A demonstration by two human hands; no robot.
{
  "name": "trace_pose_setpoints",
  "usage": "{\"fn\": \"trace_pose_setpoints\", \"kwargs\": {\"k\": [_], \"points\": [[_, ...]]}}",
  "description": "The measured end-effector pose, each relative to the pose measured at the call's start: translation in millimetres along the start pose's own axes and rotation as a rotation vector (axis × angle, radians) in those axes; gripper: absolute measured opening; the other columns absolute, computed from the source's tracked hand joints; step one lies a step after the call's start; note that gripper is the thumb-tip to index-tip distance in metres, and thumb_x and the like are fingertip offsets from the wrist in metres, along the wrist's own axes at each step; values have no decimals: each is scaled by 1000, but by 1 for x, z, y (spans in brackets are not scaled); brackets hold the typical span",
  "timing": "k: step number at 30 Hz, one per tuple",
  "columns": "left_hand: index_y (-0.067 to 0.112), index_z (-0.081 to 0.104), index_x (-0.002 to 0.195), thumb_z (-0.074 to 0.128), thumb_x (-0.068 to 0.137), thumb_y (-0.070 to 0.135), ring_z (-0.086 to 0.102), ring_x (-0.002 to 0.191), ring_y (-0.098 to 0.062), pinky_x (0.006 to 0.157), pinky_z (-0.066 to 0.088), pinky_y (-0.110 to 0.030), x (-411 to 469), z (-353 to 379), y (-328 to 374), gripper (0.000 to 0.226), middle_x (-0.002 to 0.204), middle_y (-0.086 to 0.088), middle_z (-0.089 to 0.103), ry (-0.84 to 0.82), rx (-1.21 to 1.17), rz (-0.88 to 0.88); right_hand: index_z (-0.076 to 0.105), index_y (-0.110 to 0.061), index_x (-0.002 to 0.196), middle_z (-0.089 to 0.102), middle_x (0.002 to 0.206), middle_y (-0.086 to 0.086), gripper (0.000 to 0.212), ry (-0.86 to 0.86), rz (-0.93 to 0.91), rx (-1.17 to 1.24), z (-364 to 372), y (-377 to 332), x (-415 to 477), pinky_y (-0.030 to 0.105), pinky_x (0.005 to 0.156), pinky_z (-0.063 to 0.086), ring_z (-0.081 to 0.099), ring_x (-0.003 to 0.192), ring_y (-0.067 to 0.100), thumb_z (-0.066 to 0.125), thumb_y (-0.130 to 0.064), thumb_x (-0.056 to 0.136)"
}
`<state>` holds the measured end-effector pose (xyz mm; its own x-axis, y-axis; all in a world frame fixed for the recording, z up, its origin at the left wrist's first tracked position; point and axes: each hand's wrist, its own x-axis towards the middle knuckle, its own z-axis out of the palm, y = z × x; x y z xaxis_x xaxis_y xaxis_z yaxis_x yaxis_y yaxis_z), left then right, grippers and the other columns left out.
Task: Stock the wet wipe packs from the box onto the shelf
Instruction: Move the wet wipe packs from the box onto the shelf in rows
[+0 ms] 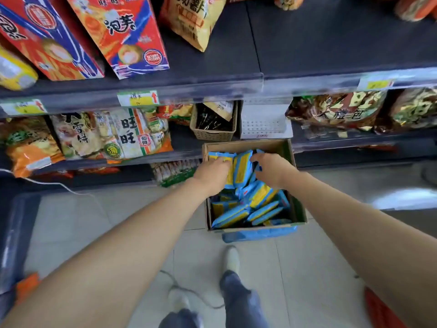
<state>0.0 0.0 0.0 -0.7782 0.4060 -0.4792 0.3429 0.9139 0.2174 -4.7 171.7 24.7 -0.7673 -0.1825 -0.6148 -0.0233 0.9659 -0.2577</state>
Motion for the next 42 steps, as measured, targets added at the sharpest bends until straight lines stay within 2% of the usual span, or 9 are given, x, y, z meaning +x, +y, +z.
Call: {"fn": "trace_pose_setpoints", "kwargs": {"k": [4, 7, 10, 18, 27, 31, 36, 40, 42], "points": [[6, 42, 133, 45, 91, 3, 43, 124, -36, 104, 32, -44, 29, 29, -8, 42, 132, -16, 44, -50, 249, -11, 25, -22, 147, 52, 116, 17, 58, -75, -17, -98, 21, 11, 40, 30, 60, 44, 54, 100, 32, 39, -3, 94], [6, 40, 134, 46, 91, 6, 40, 126, -36, 108, 26, -45, 48, 50, -11, 44, 135, -15, 40, -69, 348, 12, 12, -28, 151, 42, 136, 17, 73, -101, -40, -197, 44, 23, 72, 36, 91, 42, 41, 123, 35, 38, 3, 90], [6, 38, 135, 52, 86, 6, 41, 124, -37, 109, 29, -47, 62, 67, -11, 51, 133, -15, 40, -73, 391, 10, 4, -34, 150, 34, 143, 14, 82, -153, -13, -269, 62, 27, 92, 38, 102, 40, 36, 128, 36, 41, 4, 88], [-1, 45, 126, 45, 86, -5, 49, 117, -38, 98, 39, -45, 70, 69, -11, 39, 127, -20, 51, 2, 395, 57, 36, -37, 141, 65, 115, 6, 68, 83, 9, -206, 61, 27, 104, 31, 80, 43, 59, 109, 27, 48, 3, 88], [1, 53, 94, 43, 93, 10, 60, 95, -40, 68, 42, -40, 19, -44, -22, 13, 98, -21, 64, 329, -301, -320, 54, -16, 126, 63, 116, 20, 37, 285, 82, -79, -27, 0, 48, 36, 86, 48, 57, 112, 35, 47, -8, 91], [13, 33, 62, 45, 93, 15, 48, 73, -38, 59, 30, -34, -33, -108, -33, 34, 63, -7, 42, 412, -509, -447, 58, -13, 118, 64, 114, 20, 31, 389, 9, -14, -84, -34, 10, 34, 75, 47, 60, 105, 36, 48, -8, 89], [4, 57, 96, 49, 94, 17, 53, 81, -31, 65, 37, -32, -114, -201, -41, 16, 85, -16, 57, 613, -577, -456, 63, -12, 107, 66, 102, 17, 23, 585, -142, 57, -167, -92, -51, 29, 65, 40, 62, 94, 37, 53, -12, 86], [10, 49, 73, 47, 92, 7, 40, 61, -23, 44, 24, -24, -182, -265, -40, 20, 60, 1, 40, 803, -517, -423, 65, -12, 105, 67, 100, 18, 22, 736, -285, 66, -225, -142, -101, 32, 67, 42, 62, 94, 38, 56, -18, 86], [9, 52, 79, 43, 90, 0, 38, 57, -21, 44, 24, -27, -213, -291, -43, 17, 58, 3, 39, 906, -534, -429, 65, -12, 103, 67, 96, 17, 20, 784, -356, 82, -250, -167, -123, 31, 67, 40, 61, 94, 37, 58, -19, 86]]}}
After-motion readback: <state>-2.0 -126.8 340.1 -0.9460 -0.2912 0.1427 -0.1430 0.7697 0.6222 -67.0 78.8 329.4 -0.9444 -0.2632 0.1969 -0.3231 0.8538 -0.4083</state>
